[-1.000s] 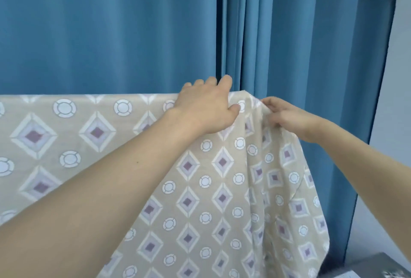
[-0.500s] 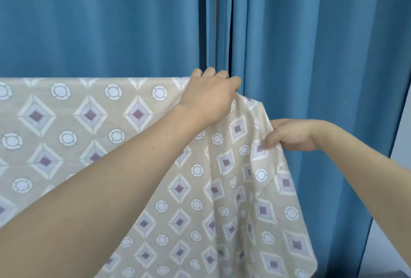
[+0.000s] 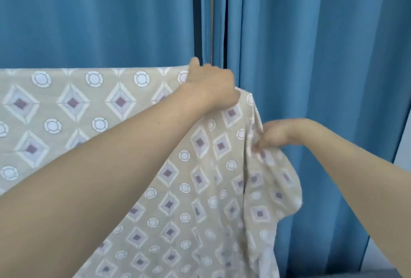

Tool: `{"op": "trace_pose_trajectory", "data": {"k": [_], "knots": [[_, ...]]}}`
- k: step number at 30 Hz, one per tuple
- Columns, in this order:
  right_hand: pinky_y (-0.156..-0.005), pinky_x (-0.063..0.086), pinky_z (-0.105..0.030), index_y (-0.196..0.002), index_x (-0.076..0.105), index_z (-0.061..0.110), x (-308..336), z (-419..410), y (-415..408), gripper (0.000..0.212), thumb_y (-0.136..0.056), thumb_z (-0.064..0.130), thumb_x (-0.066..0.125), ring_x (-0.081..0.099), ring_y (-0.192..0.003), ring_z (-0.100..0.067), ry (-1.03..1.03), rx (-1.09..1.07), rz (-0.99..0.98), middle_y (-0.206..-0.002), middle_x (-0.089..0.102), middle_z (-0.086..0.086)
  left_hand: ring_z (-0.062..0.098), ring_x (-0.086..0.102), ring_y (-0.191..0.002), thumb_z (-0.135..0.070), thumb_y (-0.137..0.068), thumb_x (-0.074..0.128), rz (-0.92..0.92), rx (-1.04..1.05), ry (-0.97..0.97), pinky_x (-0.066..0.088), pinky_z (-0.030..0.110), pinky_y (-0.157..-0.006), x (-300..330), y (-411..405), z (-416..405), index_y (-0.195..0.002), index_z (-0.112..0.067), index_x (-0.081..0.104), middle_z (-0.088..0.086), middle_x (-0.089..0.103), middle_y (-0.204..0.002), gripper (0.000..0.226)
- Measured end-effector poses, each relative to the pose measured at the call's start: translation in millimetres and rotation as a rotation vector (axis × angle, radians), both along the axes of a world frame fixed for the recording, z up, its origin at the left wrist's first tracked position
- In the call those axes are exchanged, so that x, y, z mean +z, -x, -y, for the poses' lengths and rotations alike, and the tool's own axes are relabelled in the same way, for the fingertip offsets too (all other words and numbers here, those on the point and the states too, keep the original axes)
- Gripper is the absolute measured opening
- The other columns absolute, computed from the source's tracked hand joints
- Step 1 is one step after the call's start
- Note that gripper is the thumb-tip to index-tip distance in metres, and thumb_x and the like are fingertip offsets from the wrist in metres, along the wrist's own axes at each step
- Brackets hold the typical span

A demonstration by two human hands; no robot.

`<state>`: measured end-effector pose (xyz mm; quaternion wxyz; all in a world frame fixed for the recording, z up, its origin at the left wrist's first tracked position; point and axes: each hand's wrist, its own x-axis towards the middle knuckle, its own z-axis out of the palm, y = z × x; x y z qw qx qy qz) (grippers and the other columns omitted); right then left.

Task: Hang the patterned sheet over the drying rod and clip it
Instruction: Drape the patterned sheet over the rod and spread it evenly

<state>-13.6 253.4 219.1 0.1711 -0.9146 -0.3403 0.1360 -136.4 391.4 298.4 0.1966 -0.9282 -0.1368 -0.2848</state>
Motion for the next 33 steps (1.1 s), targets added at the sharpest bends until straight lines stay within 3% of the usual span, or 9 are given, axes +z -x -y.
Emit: {"op": "trace_pose_trajectory", "data": {"k": [5, 9, 11, 16, 19, 21, 24, 27, 33], "knots": [[-0.076, 0.056, -0.034, -0.101, 0.063, 0.010, -27.3, -9.2, -4.8, 0.015, -0.087, 0.010, 0.057, 0.063, -0.090, -0.025, 0.210, -0.064, 0.142, -0.103, 0.066, -0.007, 0.026, 0.054, -0.082, -0.019, -0.092, 0.045, 0.156, -0.081, 0.020, 0.027, 0.041, -0.090, -7.1, -7.0, 3.1, -0.071, -0.021, 0.044, -0.003, 0.055, -0.074, 0.021], [-0.066, 0.035, -0.029, -0.090, 0.056, 0.011, 3.1, 8.1, -17.9, 0.020, -0.081, -0.003, 0.043, 0.052, -0.084, -0.029, -0.714, -0.346, 0.503, -0.093, 0.060, -0.010, 0.029, 0.051, -0.084, -0.022, -0.099, 0.035, 0.545, -0.243, 0.264, 0.030, 0.039, -0.081, 9.5, -1.2, 3.4, -0.086, -0.020, 0.046, -0.001, 0.061, -0.091, 0.017], [-0.069, 0.034, -0.031, -0.095, 0.051, 0.011, 12.9, 19.2, -26.2, 0.021, -0.084, -0.002, 0.039, 0.047, -0.084, -0.027, -0.872, -0.417, 0.516, -0.092, 0.053, -0.008, 0.031, 0.055, -0.096, -0.028, -0.100, 0.034, 0.524, -0.236, 0.206, 0.033, 0.044, -0.088, 11.5, 0.6, 4.1, -0.097, -0.019, 0.051, 0.003, 0.061, -0.102, 0.019], [-0.076, 0.055, -0.036, -0.094, 0.064, 0.010, -18.3, 25.3, -24.9, 0.014, -0.085, 0.019, 0.056, 0.066, -0.091, -0.028, 0.348, -0.230, 0.246, -0.101, 0.068, -0.009, 0.026, 0.053, -0.083, -0.021, -0.089, 0.050, 0.152, -0.113, 0.000, 0.030, 0.043, -0.092, -5.4, -8.4, 9.8, -0.080, -0.022, 0.048, -0.004, 0.047, -0.072, 0.009], [-0.079, 0.059, -0.043, -0.103, 0.066, 0.015, -31.4, 29.4, -8.9, 0.020, -0.090, 0.023, 0.054, 0.070, -0.091, -0.029, 0.487, -0.205, -0.003, -0.101, 0.071, -0.010, 0.026, 0.047, -0.075, -0.015, -0.089, 0.048, 0.219, -0.185, -0.003, 0.026, 0.039, -0.079, -12.6, -12.0, 10.4, -0.089, -0.022, 0.051, -0.002, 0.049, -0.071, 0.008], [-0.067, 0.059, -0.034, -0.097, 0.067, 0.007, -29.9, 30.8, -5.0, 0.024, -0.092, 0.015, 0.046, 0.067, -0.073, -0.023, 0.265, -0.188, -0.085, -0.084, 0.071, -0.011, 0.025, 0.049, -0.077, -0.017, -0.088, 0.046, 0.148, -0.199, 0.007, 0.026, 0.040, -0.082, -16.1, -10.1, 12.3, -0.095, -0.023, 0.052, -0.002, 0.055, -0.077, 0.011], [-0.054, 0.054, -0.028, -0.084, 0.061, 0.005, -14.0, 35.9, -0.6, 0.021, -0.087, 0.004, 0.039, 0.058, -0.052, -0.023, -0.624, -0.231, -0.406, -0.066, 0.065, -0.011, 0.024, 0.050, -0.079, -0.016, -0.085, 0.044, 0.010, -0.144, -0.042, 0.027, 0.042, -0.090, -16.4, -3.6, 11.2, -0.084, -0.023, 0.053, -0.003, 0.054, -0.073, 0.012], [-0.069, 0.056, -0.033, -0.090, 0.060, 0.009, 8.8, 40.6, -5.9, 0.027, -0.084, 0.007, 0.034, 0.065, -0.068, -0.023, -1.314, -0.150, -0.718, -0.076, 0.067, -0.009, 0.023, 0.046, -0.071, -0.003, -0.079, 0.042, 0.007, -0.148, -0.078, 0.028, 0.043, -0.095, -16.7, 1.2, 8.9, -0.093, -0.023, 0.047, -0.003, 0.049, -0.068, 0.024], [-0.072, 0.057, -0.036, -0.088, 0.057, 0.014, 27.1, 17.4, 5.7, 0.021, -0.098, 0.016, 0.039, 0.063, -0.067, -0.020, -1.650, 0.004, -0.717, -0.075, 0.064, -0.005, 0.024, 0.049, -0.079, -0.004, -0.085, 0.047, 0.022, -0.198, -0.197, 0.030, 0.033, -0.073, -6.7, 1.2, 4.5, -0.108, -0.020, 0.061, 0.001, 0.049, -0.093, 0.032]]}}
